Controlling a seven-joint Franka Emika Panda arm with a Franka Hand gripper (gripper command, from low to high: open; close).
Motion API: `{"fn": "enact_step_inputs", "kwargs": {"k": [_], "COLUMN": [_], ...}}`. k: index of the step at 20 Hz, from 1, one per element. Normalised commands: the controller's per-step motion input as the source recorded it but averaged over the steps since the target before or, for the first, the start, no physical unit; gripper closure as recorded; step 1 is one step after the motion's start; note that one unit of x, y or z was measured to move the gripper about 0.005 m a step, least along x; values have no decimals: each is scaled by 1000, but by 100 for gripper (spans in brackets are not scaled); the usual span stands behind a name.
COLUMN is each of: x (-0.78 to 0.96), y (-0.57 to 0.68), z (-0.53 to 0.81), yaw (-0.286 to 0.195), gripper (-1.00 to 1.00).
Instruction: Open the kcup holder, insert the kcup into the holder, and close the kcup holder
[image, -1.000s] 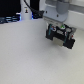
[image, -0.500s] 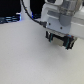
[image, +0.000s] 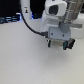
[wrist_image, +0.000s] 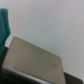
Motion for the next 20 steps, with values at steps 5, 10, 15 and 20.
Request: {"fn": "enact_step_inputs", "kwargs": {"k": [5,10,15,20], "x": [-192,-324,-500,-576], "y": [450,522,499,483], "z": [34,37,81,77], "yaw": [130,105,97,99], "gripper": [-100,-100,-100,-100]}}
